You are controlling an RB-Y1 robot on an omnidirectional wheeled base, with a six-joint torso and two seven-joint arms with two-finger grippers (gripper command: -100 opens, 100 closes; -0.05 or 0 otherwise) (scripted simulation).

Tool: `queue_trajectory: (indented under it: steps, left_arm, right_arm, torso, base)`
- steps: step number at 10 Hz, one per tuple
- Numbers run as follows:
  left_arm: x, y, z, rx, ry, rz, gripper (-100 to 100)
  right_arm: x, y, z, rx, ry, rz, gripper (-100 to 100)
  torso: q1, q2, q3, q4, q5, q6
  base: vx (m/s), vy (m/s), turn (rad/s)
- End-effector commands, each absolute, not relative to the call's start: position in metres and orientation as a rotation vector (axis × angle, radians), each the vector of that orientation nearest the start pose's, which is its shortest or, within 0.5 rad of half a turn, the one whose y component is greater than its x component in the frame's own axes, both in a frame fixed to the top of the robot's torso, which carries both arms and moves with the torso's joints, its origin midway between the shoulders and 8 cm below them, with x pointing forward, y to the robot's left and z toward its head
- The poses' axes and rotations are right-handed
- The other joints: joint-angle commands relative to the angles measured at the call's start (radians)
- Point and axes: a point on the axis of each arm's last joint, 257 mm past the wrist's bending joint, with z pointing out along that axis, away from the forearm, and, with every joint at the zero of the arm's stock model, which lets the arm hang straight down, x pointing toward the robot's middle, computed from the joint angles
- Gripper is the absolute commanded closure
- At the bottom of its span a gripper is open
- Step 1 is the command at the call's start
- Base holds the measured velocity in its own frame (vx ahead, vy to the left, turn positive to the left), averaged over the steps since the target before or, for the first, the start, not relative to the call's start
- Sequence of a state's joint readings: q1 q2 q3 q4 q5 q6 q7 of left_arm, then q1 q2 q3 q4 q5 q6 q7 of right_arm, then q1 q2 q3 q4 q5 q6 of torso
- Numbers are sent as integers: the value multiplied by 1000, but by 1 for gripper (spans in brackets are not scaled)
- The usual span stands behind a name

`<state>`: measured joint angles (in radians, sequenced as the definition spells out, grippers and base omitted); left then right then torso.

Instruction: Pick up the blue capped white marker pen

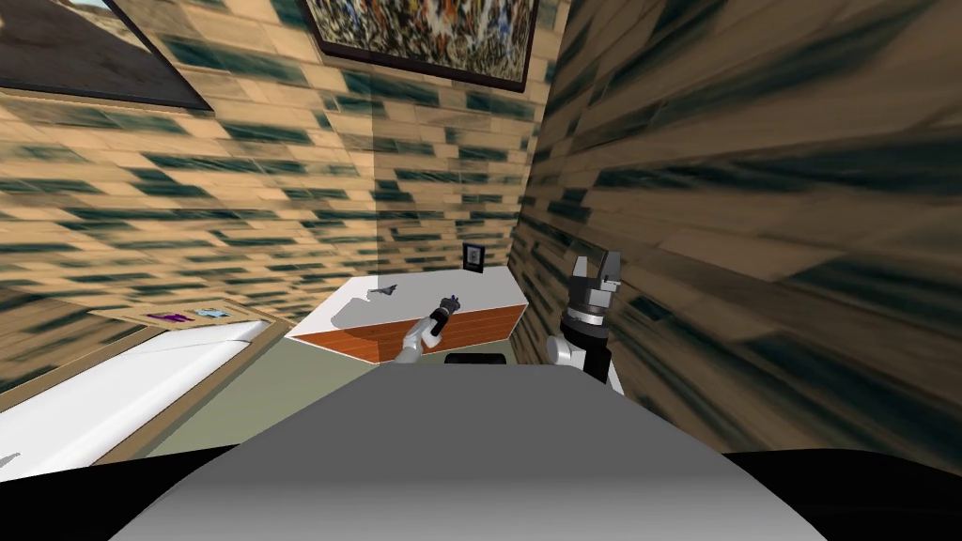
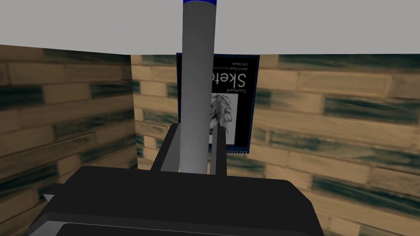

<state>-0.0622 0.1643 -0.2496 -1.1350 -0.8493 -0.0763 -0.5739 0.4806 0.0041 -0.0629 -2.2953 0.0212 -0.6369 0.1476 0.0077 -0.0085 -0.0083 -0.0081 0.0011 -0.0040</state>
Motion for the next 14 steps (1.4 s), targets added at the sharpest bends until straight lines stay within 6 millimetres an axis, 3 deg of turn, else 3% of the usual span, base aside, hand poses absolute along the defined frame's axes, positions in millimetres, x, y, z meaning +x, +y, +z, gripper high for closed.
queue_trajectory:
  steps: [1, 2, 3, 5, 6, 7, 8, 9, 10, 12, 13, 14]
  left_arm:
    - [481, 142, -420, 285, 1939, -185, 100]
    - [482, 140, -416, 305, 1927, -174, 100]
    - [467, 122, -417, 297, 1933, -216, 100]
    - [468, 121, -415, 331, 1923, -195, 100]
    - [451, 104, -416, 336, 1928, -227, 100]
    - [452, 103, -413, 354, 1916, -216, 100]
    - [435, 97, -421, 359, 1936, -219, 100]
    - [437, 84, -409, 368, 1908, -242, 100]
    - [418, 68, -412, 365, 1921, -276, 100]
    - [422, 66, -403, 385, 1896, -265, 100]
    - [405, 48, -398, 373, 1895, -306, 100]
    - [407, 48, -395, 393, 1883, -291, 100]
  right_arm:
    - [313, -287, 62, 453, 532, 1128, 0]
    - [313, -287, 62, 453, 532, 1128, 0]
    - [313, -287, 62, 453, 532, 1128, 0]
    - [313, -287, 62, 453, 532, 1128, 0]
    - [313, -287, 62, 453, 532, 1128, 0]
    - [313, -287, 62, 453, 532, 1128, 0]
    - [313, -287, 62, 453, 532, 1128, 0]
    - [313, -287, 62, 453, 532, 1128, 0]
    - [313, -287, 62, 453, 532, 1128, 0]
    - [313, -287, 62, 453, 532, 1128, 0]
    - [313, -287, 62, 453, 532, 1128, 0]
    - [313, -287, 62, 453, 532, 1128, 0]
  torso:
    - [0, 0, 0, 0, 0, 0]
    - [0, -2, -1, -1, 0, -1]
    - [0, -2, -1, -1, 0, 0]
    - [1, -3, -2, -1, 1, 0]
    - [1, -1, -1, -1, 1, 0]
    - [1, -2, -2, -2, 1, -1]
    - [1, -2, -2, -2, 1, 0]
    - [2, -3, -2, -2, 1, -1]
    - [2, -3, -2, -2, 2, 0]
    - [2, -3, -2, -2, 2, 0]
    - [2, -1, -1, -1, 2, 0]
    - [3, -2, -1, -2, 2, 0]
  base:
    - [67, 11, 210]
    - [64, 9, 104]
    - [76, 33, 190]
    - [50, 15, 40]
    - [65, 17, 165]
    - [66, 14, 125]
    - [85, 25, 200]
    - [73, 24, 101]
    - [91, 19, 173]
    - [50, 6, 50]
    - [59, 18, 164]
    - [64, 11, 117]
